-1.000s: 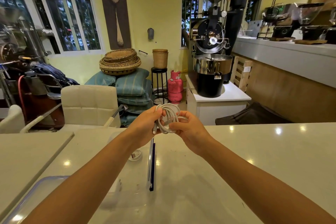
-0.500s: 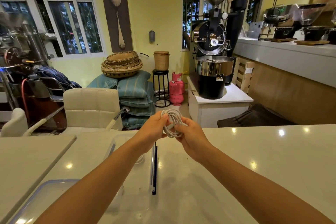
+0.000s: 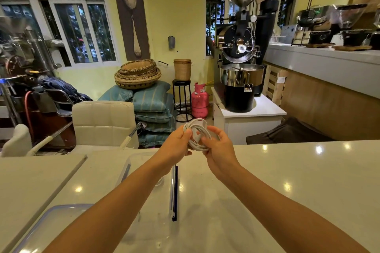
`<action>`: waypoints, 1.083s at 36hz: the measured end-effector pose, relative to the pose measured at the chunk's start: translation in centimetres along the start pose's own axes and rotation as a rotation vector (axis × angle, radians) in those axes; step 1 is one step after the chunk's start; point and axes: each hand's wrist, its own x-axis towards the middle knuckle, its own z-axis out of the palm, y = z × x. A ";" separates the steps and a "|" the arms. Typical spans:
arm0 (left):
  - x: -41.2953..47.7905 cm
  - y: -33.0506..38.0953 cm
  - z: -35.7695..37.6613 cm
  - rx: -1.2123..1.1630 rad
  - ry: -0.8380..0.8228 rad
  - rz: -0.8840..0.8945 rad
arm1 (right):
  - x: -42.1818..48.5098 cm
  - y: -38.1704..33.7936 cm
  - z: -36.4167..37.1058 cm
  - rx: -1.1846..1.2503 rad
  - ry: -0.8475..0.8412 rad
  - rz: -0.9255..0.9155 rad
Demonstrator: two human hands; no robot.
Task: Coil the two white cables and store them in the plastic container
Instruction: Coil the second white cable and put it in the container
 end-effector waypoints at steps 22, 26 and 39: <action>0.3 -0.8 0.4 -0.150 0.001 0.012 | -0.1 0.0 -0.4 -0.307 -0.006 -0.255; 0.3 -1.0 0.4 -0.139 0.001 0.011 | -0.1 -0.1 -0.7 -0.299 -0.058 -0.234; 0.6 -1.4 0.3 0.124 0.048 0.068 | 0.9 0.9 -1.9 -1.107 -0.185 -0.828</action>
